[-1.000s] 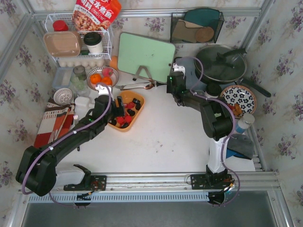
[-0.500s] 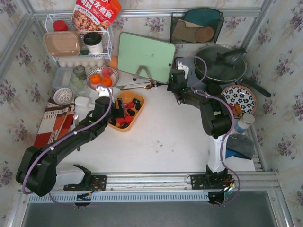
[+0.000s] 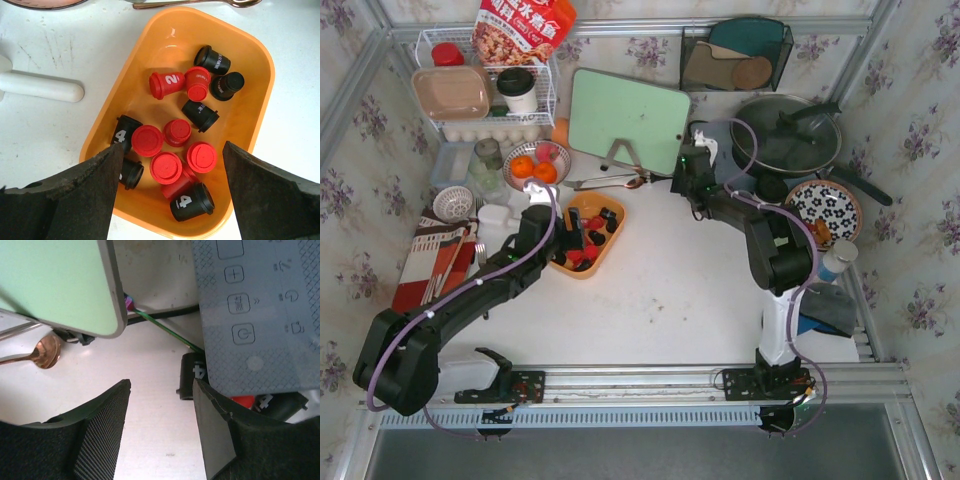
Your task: Mix the coffee capsules in the storage basket
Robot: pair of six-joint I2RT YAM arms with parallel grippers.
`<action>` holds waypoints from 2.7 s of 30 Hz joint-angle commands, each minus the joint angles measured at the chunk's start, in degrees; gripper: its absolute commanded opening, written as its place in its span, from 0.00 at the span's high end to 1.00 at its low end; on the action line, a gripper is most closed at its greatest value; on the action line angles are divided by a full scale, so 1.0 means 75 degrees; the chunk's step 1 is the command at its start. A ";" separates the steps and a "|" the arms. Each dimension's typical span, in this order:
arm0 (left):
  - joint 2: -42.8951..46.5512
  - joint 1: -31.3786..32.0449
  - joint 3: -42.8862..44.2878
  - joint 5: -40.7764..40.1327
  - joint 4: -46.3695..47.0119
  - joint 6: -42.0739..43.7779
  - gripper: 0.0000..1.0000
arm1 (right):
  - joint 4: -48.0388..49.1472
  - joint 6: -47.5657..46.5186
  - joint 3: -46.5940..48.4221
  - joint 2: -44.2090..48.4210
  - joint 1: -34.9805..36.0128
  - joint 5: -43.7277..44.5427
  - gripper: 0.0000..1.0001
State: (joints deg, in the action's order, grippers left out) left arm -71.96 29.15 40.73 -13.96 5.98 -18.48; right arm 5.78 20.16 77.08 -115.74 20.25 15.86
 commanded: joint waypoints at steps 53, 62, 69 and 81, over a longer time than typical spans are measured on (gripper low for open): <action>0.0243 0.0274 -0.1290 0.2453 0.3693 0.1882 0.19 | -0.0297 -0.1265 -0.0710 0.1204 0.0623 -0.0952 0.76; -0.0373 0.1213 -0.2139 0.3802 0.6939 0.3903 0.18 | 0.0670 -0.0178 -0.3061 0.3814 0.1341 -0.2091 0.76; -0.0812 0.2157 -0.1849 0.4550 0.7382 0.5250 0.16 | 0.0956 0.0350 -0.4457 0.5681 0.1932 -0.2561 0.77; -0.1593 0.3031 -0.1211 0.4524 0.7653 0.6118 0.15 | 0.1500 0.0977 -0.5822 0.7668 0.2010 -0.3549 0.77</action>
State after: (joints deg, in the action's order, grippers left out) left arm -83.33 50.89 30.72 20.08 59.66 24.82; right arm 14.28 26.35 34.44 -59.99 35.18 -7.55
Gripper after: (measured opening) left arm 0.851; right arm 0.364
